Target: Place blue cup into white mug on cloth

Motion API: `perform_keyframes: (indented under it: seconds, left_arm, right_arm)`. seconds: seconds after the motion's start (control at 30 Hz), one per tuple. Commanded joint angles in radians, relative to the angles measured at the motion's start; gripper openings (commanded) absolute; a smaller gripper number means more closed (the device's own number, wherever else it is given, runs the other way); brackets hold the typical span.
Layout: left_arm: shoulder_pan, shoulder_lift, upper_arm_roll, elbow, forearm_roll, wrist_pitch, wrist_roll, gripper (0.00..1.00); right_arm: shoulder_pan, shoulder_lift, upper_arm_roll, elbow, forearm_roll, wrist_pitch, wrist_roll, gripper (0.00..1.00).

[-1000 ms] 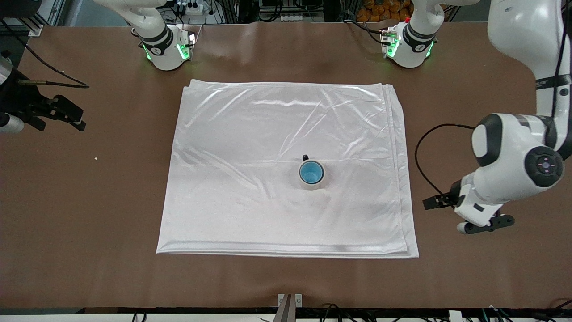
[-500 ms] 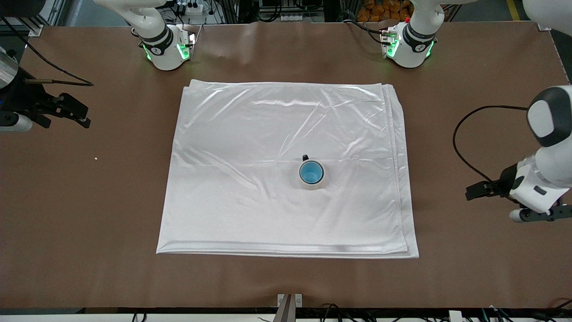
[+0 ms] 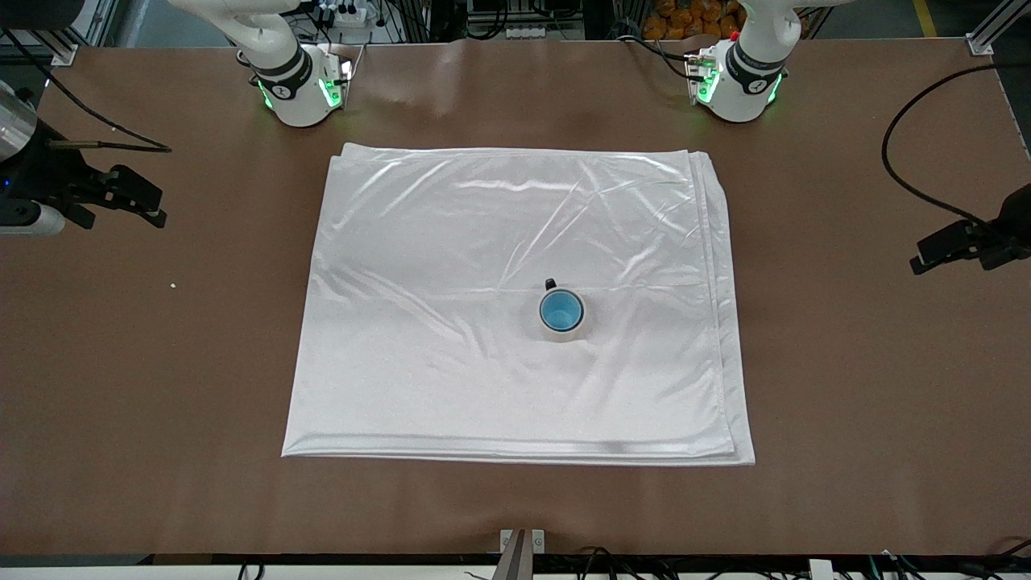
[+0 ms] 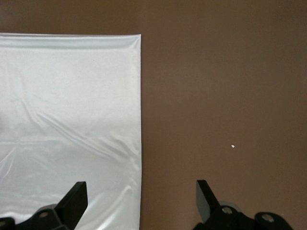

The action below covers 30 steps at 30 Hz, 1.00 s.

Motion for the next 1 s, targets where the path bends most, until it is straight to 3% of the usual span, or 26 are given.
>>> perform_keyframes:
  seconds: [0.0, 0.97]
  left_arm:
    - [0.001, -0.027, -0.005, -0.026, 0.029, -0.008, 0.029, 1.0]
    - [-0.002, -0.026, -0.005, -0.023, 0.029, -0.009, 0.029, 1.0]
  right_arm:
    - [-0.003, -0.028, -0.006, -0.022, 0.014, -0.006, -0.02, 1.0]
    - [0.008, -0.03, -0.015, -0.022, -0.015, -0.007, -0.02, 1.0]
